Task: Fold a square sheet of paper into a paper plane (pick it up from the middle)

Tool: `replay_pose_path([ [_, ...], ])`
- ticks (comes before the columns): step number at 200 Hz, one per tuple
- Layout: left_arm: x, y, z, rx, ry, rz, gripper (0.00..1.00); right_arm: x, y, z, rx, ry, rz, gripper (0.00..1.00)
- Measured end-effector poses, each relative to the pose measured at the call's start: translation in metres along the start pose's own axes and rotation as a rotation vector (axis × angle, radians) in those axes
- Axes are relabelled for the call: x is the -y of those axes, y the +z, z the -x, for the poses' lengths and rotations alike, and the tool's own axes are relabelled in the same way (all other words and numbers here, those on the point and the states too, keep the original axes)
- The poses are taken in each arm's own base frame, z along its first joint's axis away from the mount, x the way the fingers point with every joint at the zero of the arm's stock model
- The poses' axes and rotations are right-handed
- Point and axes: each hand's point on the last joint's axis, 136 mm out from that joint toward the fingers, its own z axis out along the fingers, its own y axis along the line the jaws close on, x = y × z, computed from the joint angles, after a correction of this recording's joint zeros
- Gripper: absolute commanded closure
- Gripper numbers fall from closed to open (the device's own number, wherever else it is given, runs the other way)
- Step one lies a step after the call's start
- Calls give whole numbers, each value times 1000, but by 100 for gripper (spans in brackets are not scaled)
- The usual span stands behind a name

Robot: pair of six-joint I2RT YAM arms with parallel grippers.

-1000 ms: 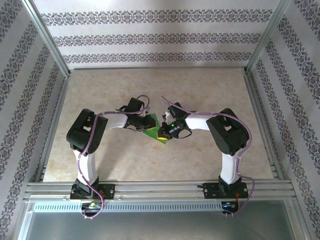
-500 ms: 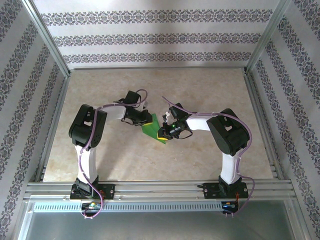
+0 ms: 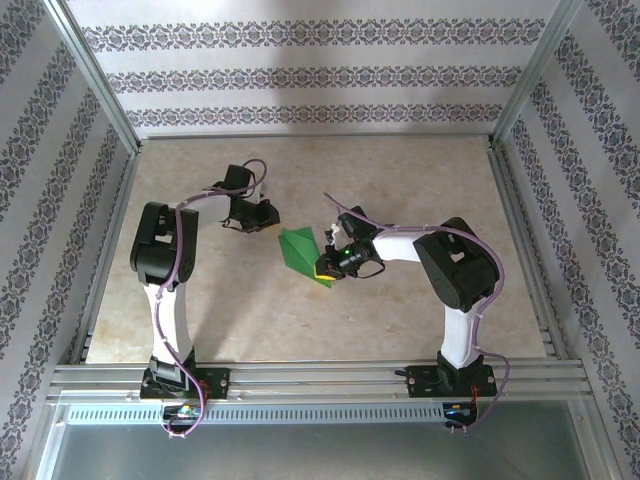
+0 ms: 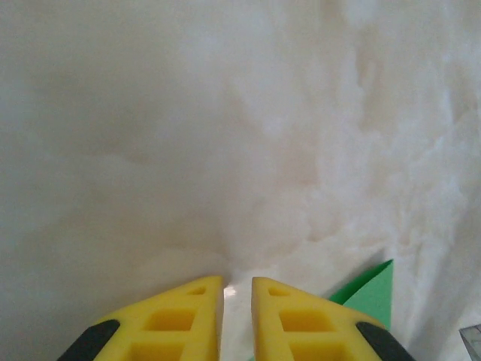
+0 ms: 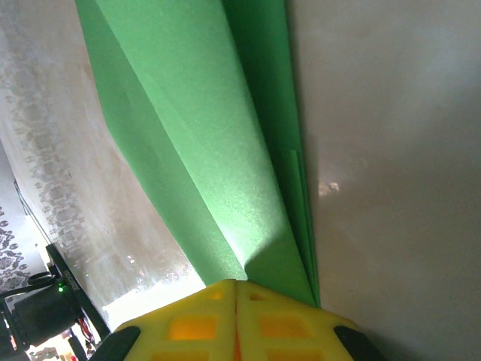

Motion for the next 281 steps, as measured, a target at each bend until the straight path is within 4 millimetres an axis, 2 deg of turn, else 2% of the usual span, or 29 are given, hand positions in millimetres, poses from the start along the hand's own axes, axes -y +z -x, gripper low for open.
replay_pose_path([
  [21,1,-15,-5,27,-15,5,82,0,0,0,1,-1,1,90],
  [48,33,-27,-31,40,-4,-51,82,-1,0,1,1,-1,1,90],
  [67,59,-18,-51,18,8,-104,83,-1,0,0,1,-1,1,90],
  [90,72,0,-70,-26,7,-119,85,-1,0,1,1,-1,1,90],
  [133,52,24,-79,-61,-41,-55,88,-2,-1,1,1,-1,1,90],
  [184,51,26,-75,-59,-44,-42,89,-13,-2,6,3,-7,7,87],
  [232,50,26,-75,-59,-45,-33,89,-46,-11,37,86,-80,27,88],
  [281,50,26,-75,-60,-46,-31,89,-33,1,54,106,-62,-31,89],
])
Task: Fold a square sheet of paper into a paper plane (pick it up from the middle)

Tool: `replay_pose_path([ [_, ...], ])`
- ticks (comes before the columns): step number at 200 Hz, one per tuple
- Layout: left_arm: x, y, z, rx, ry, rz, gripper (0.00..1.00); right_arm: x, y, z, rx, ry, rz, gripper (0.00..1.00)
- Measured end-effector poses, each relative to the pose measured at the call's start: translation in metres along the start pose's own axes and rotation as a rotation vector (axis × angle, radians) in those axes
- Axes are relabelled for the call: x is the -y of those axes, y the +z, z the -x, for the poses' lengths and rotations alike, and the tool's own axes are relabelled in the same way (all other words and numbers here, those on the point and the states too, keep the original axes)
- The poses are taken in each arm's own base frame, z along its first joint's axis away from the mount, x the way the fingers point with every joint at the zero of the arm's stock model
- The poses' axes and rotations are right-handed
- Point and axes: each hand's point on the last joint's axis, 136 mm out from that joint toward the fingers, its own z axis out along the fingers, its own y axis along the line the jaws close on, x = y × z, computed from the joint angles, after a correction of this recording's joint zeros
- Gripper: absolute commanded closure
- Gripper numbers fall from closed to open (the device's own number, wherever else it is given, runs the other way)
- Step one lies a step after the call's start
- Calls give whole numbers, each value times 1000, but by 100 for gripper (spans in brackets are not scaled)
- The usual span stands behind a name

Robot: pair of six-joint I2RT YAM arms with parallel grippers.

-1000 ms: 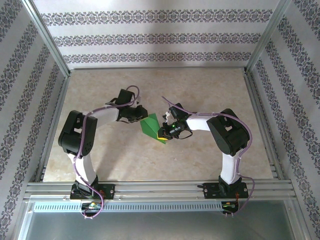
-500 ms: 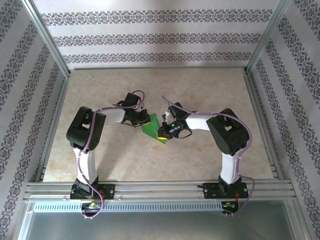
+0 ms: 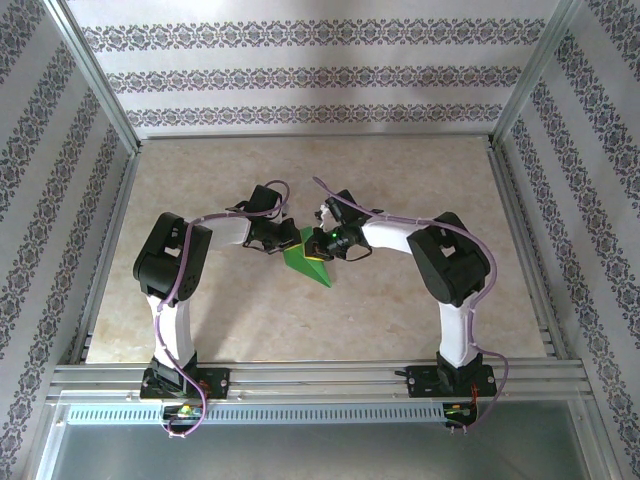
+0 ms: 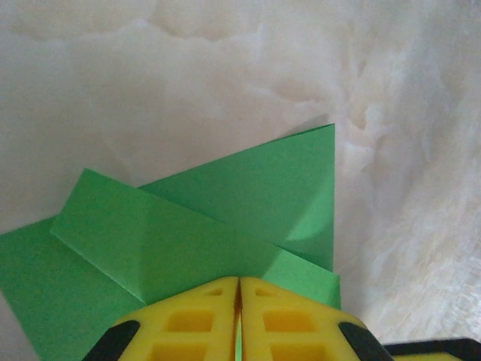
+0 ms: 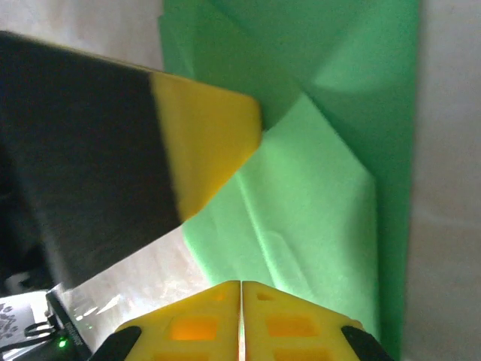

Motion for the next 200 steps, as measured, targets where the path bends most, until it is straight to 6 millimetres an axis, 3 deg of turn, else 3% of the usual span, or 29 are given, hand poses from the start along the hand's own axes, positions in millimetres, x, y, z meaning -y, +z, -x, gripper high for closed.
replay_pose_path([
  [83,-2,0,0,-8,-8,20,90,15,7,-8,-14,-5,-22,89],
  [141,-2,0,0,-13,-12,25,90,31,-15,-60,-71,16,-30,89],
  [200,-2,0,0,-18,-15,27,90,43,-28,-94,-103,39,-38,89],
])
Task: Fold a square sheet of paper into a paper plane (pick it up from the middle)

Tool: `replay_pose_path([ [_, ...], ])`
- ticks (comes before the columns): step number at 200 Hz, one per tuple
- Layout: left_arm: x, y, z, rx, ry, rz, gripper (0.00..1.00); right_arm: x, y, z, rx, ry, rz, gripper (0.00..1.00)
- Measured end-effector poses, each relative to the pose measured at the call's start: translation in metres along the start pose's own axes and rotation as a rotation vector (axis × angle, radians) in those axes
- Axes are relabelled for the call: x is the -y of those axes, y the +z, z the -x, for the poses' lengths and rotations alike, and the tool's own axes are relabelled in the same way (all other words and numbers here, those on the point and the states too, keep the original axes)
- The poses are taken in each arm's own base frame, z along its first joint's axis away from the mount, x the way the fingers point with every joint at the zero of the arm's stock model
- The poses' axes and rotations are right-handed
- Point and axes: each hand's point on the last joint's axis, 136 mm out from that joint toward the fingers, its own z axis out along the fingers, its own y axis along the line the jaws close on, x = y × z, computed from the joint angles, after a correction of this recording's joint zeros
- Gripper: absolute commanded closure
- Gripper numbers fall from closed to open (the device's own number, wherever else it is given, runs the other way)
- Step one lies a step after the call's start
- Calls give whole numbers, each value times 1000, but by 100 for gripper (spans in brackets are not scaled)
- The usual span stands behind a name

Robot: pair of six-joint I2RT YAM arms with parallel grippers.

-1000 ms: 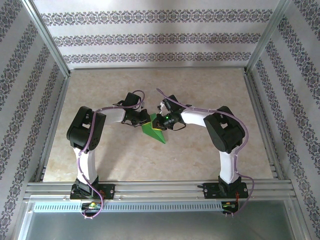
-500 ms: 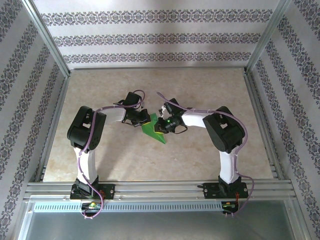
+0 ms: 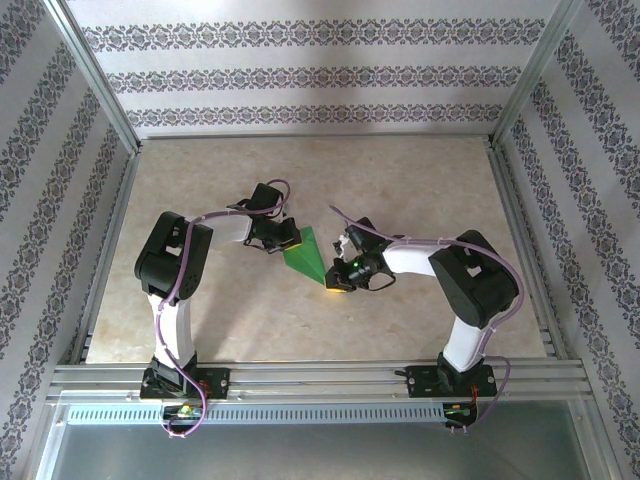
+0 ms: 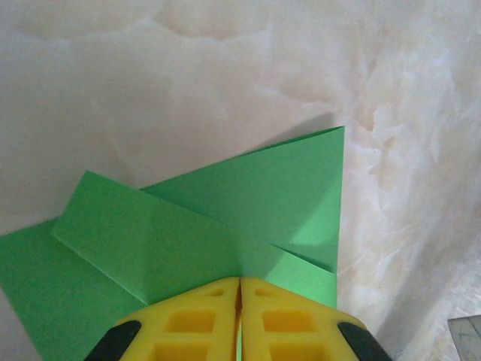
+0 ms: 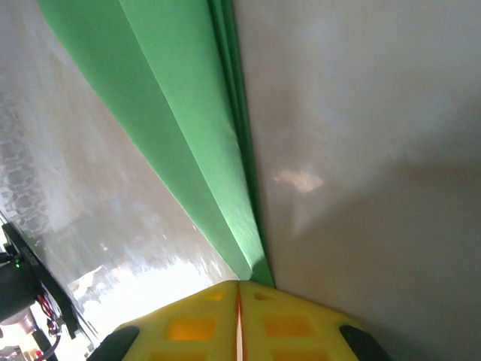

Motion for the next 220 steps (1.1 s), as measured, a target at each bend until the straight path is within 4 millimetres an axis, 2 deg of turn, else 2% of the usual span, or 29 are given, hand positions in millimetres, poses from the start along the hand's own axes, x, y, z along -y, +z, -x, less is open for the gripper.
replay_pose_path([
  [39,2,-1,0,-4,0,-6,87,1,-10,-8,11,3,-3,86],
  [57,6,-3,2,-7,1,-13,83,-9,-21,1,67,-33,5,79],
  [72,13,-7,4,-4,6,-30,76,-21,-33,13,132,-72,10,73],
  [88,25,-20,7,18,20,-57,71,-30,-44,31,205,-100,15,71],
  [108,48,-50,15,87,48,-101,66,-35,-55,54,272,-106,18,70],
  [132,59,-83,18,173,50,-144,61,-38,-55,78,307,-111,29,66],
  [152,46,-90,13,199,-1,-152,52,-40,-42,92,291,-119,43,66],
  [183,12,-74,-4,166,-116,-121,44,-38,-21,106,253,-128,64,66],
  [220,0,-69,-8,169,-178,-128,36,-38,-10,115,236,-131,96,68],
])
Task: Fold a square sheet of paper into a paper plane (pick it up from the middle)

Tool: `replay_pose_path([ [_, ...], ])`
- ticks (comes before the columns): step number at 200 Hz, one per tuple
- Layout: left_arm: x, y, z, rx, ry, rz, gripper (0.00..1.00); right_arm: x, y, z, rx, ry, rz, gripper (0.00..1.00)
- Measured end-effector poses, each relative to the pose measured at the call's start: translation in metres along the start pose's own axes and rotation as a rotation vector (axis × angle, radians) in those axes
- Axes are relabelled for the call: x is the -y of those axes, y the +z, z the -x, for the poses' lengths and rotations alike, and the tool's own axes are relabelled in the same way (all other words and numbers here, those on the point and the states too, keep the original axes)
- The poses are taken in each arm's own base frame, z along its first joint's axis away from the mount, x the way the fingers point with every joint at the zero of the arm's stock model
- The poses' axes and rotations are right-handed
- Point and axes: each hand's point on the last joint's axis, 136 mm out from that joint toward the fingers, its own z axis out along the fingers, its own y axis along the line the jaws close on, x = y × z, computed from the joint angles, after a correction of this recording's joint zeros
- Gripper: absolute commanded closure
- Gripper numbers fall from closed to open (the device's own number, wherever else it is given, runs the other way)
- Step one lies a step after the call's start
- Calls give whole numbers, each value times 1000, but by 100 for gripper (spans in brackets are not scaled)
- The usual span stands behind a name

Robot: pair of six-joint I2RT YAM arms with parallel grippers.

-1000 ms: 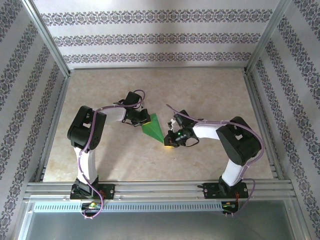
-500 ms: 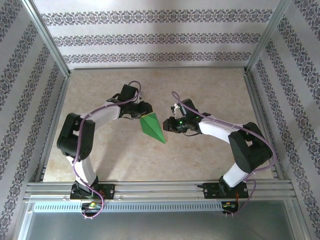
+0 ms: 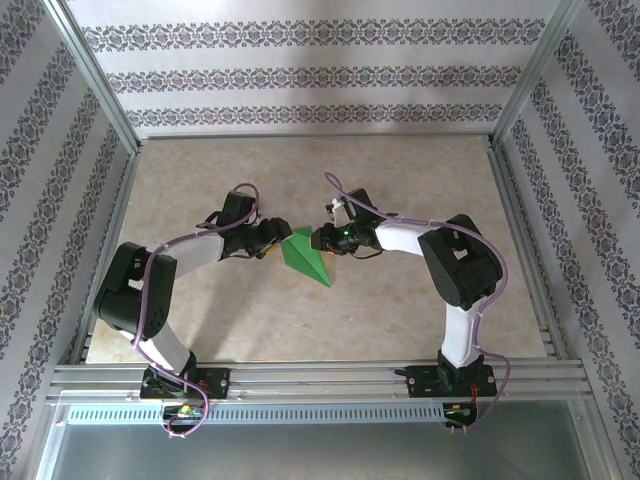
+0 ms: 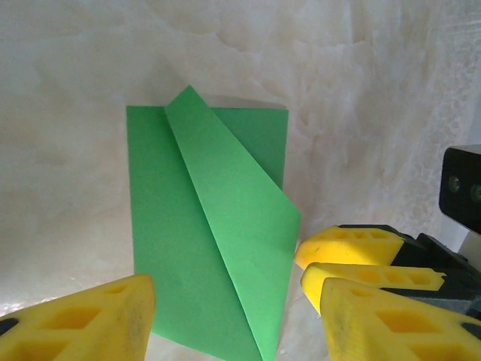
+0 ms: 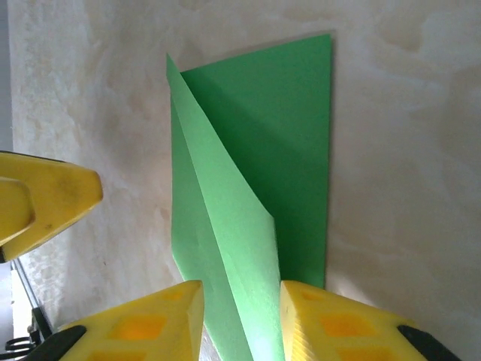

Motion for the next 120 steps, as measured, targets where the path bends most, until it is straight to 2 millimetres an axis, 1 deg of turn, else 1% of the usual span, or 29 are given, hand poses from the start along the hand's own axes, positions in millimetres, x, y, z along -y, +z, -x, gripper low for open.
replay_pose_path([
  [37,-5,0,5,23,-35,-13,29,-1,7,2,-8,-3,33,69],
  [83,-7,-2,8,32,-46,-17,23,-2,7,5,0,0,49,69],
  [120,-4,-6,9,46,-38,-23,18,14,5,9,33,33,21,68],
])
